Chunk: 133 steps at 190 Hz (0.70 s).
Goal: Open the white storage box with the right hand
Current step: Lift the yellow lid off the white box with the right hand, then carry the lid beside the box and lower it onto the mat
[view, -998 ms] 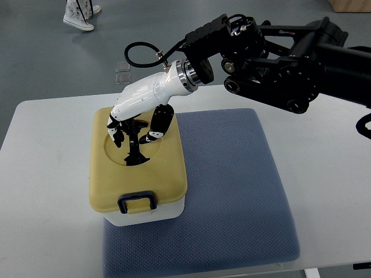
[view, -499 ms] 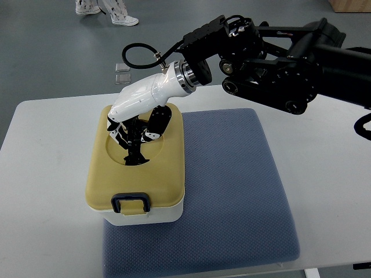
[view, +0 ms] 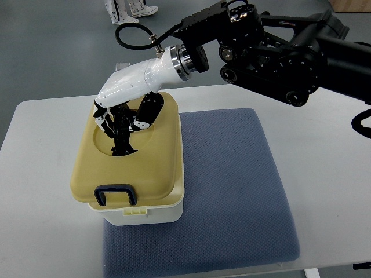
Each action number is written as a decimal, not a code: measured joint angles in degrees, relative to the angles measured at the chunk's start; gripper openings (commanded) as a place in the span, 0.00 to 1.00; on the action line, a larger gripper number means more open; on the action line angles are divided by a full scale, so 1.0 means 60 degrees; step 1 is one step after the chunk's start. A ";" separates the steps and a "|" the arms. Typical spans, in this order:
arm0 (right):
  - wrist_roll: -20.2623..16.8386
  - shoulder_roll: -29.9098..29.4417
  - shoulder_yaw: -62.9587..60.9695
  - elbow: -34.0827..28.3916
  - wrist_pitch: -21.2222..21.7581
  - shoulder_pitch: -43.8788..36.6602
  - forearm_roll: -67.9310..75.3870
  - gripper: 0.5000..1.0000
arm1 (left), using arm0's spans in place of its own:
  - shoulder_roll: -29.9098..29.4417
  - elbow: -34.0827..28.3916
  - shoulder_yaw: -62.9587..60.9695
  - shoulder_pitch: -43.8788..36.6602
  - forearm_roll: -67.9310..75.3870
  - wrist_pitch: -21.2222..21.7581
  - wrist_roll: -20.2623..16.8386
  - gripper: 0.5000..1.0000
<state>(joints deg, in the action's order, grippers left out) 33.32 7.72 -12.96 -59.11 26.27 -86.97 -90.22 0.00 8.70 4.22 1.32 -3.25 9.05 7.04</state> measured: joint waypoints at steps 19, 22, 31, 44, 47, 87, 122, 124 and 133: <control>0.0000 0.0168 -0.0299 0.0064 0.0007 -0.0005 0.0004 0.01 | 0.0000 0.0000 0.0000 0.0000 0.0000 0.0000 0.0000 1.00; 0.0000 0.0214 -0.0344 0.0073 0.0007 -0.0005 0.0004 0.02 | 0.0000 0.0000 0.0000 0.0000 0.0000 0.0000 0.0000 1.00; 0.0000 0.0402 -0.0473 0.0101 0.0002 -0.0006 0.0004 0.01 | 0.0000 0.0000 0.0000 -0.0001 0.0000 0.0000 0.0000 1.00; -0.0005 0.0765 -0.0622 0.0159 -0.0061 0.0005 0.0005 0.02 | 0.0000 0.0000 0.0000 -0.0001 0.0000 0.0000 0.0000 1.00; -0.0007 0.0854 -0.0650 0.0174 -0.0077 0.0015 0.0004 0.02 | 0.0000 0.0000 0.0000 -0.0001 0.0000 0.0000 0.0000 1.00; -0.0015 0.1993 -0.0917 0.0555 -0.0575 0.0296 0.0087 0.02 | 0.0000 0.0000 0.0000 0.0001 0.0000 0.0000 -0.0001 1.00; -0.0007 0.3015 -0.0930 0.0792 -0.1111 0.1113 0.0180 0.02 | 0.0000 0.0000 0.0000 -0.0001 0.0000 0.0000 -0.0004 1.00; -0.0007 0.3062 -0.0930 0.0801 -0.1149 0.1170 0.0180 0.02 | 0.0000 0.0000 0.0000 -0.0001 0.0000 0.0000 -0.0004 1.00; -0.0006 0.3248 -0.0930 0.0840 -0.1328 0.1445 0.0180 0.02 | 0.0000 0.0000 0.0000 0.0001 0.0000 0.0000 -0.0005 1.00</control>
<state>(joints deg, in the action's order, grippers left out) 33.28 27.21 -18.54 -54.07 18.30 -78.30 -89.13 0.00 8.70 4.22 1.33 -3.25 9.05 7.01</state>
